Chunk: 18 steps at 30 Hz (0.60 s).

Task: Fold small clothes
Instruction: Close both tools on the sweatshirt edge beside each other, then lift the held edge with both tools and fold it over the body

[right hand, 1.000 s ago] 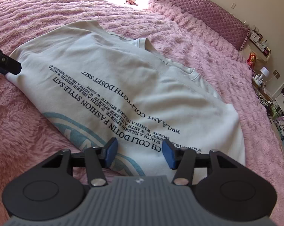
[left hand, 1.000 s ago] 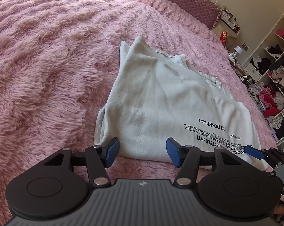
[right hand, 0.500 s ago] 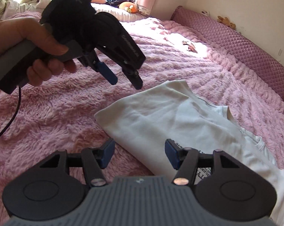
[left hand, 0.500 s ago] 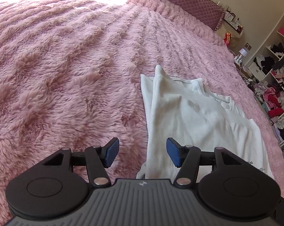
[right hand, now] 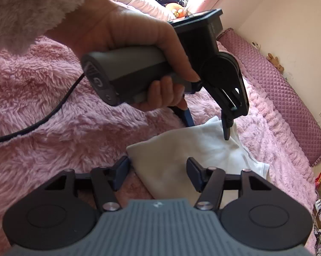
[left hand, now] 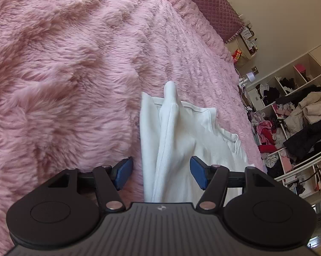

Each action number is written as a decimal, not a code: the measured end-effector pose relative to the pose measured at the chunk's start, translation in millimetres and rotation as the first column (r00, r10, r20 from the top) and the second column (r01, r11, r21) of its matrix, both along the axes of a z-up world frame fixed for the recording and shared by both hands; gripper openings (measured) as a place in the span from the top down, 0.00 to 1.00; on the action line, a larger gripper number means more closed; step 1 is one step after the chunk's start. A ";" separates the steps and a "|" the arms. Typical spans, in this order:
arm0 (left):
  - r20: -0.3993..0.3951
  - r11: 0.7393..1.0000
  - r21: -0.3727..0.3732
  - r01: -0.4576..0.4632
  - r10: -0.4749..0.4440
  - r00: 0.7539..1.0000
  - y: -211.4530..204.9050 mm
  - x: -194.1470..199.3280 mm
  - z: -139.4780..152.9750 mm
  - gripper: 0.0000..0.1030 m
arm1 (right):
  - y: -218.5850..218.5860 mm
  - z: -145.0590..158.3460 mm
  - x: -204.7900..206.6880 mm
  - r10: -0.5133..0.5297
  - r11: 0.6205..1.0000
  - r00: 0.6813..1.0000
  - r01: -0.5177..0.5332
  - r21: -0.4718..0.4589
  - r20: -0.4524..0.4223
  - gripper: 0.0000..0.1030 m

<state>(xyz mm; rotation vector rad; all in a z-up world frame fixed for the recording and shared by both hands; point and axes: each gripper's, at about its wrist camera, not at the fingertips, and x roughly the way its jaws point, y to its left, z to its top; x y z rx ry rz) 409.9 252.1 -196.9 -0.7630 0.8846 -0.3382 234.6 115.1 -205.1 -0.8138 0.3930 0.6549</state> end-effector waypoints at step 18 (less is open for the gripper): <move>0.043 1.000 -0.012 -0.025 0.025 0.999 -17.8 35.9 4.8 0.87 | -5.9 14.9 29.6 -0.083 0.986 0.996 0.085 0.145 -0.019 0.86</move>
